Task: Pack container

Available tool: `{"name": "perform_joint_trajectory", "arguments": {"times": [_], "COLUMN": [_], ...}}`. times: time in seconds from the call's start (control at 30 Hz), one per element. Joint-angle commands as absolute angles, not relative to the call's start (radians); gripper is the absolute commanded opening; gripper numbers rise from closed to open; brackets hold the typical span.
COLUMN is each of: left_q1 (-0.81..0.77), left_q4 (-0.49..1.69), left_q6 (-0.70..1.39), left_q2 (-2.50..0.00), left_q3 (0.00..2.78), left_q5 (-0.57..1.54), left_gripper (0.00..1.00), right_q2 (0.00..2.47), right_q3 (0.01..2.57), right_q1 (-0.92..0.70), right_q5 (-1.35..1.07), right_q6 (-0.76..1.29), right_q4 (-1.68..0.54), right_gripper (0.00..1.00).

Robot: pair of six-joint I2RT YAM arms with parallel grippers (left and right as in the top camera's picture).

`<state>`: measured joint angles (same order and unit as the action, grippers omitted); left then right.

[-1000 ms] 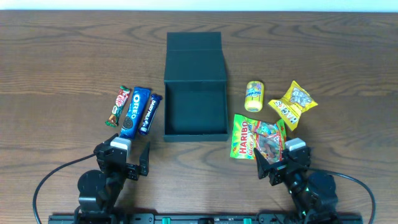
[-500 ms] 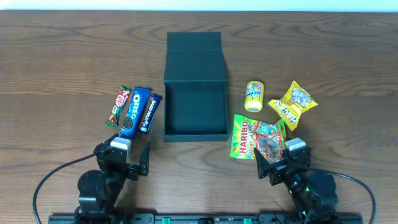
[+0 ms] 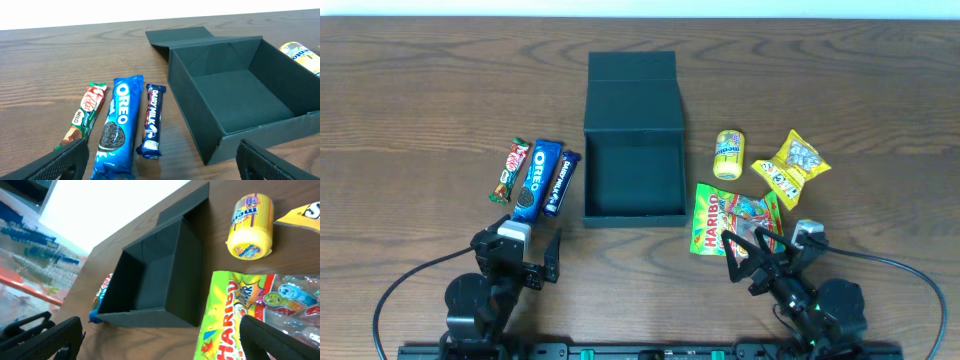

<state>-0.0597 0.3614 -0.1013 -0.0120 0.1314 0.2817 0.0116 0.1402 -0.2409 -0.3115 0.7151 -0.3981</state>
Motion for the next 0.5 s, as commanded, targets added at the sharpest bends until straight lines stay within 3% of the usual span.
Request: {"name": "perform_joint_trajectory", "arguments": {"times": [0.0, 0.17, 0.47], "left_q1": [-0.054, -0.054, -0.055], "left_q4": [0.362, 0.362, 0.362], "left_q6": [-0.090, -0.090, -0.090], "left_q2": [-0.004, -0.004, -0.004], "left_q3": [0.109, 0.109, 0.109], "left_q5": [0.289, 0.289, 0.289], "left_gripper": [0.95, 0.95, 0.95], "right_q2": [0.007, 0.046, 0.352], "right_q3": [0.136, 0.138, 0.319], "right_q1": [-0.249, -0.249, -0.249], "right_q5": [-0.303, -0.292, -0.229], "right_q6": [0.732, 0.710, 0.340], "right_q4": [-0.402, -0.396, -0.407], "right_gripper": [0.99, 0.99, 0.99]}}
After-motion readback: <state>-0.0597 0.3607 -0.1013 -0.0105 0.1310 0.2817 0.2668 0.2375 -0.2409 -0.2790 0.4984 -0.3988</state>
